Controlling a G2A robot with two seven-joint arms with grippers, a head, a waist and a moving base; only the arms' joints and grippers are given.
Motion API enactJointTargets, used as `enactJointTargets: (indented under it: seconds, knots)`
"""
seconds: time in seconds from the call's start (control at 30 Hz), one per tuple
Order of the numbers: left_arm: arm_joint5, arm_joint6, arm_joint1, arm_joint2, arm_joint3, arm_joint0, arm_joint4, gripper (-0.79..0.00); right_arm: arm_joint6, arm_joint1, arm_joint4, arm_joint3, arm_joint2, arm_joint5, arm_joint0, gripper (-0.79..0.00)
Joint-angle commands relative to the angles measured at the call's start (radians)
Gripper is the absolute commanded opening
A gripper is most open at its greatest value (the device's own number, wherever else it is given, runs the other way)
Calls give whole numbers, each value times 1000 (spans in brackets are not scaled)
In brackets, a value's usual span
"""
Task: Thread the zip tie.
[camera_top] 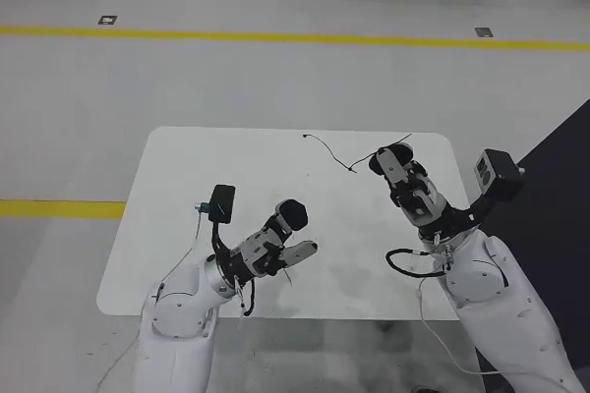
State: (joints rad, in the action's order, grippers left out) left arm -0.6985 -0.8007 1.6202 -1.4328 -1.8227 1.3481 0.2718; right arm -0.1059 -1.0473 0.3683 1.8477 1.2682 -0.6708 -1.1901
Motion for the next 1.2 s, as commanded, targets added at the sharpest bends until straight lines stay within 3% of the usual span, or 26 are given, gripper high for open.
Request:
enactJointTargets:
  seconds: [0.0,0.33,0.47,0.6,0.7,0.73,0.77,1.03,1.17]
  knots:
    - [46,62,1,29,8,-4,35,0,3,-3,10,-3,-7,2,3,-785]
    - [122,224,-3,118,36,-21,95,-95,6,-10,21,-5,-21,-3,8,-785]
    - [141,248,-7,138,39,-19,63,-114,6,-10,21,-5,-21,-3,8,-785]
    - [156,250,-13,160,34,-23,36,-203,6,-10,21,-5,-21,-3,8,-785]
    - [170,256,-16,172,32,-30,20,-222,6,-10,21,-5,-21,-3,8,-785]
    - [174,260,-18,174,32,-34,18,-142,6,-10,21,-5,-21,-3,8,-785]
    - [182,259,-19,177,35,-36,15,-6,6,-10,21,-5,-21,-3,8,-785]
    - [189,256,-20,180,38,-35,8,0,10,-12,15,-2,-12,24,-1,-785]
    - [208,330,-22,189,49,-23,16,0,46,-16,2,-6,-23,54,-13,-785]
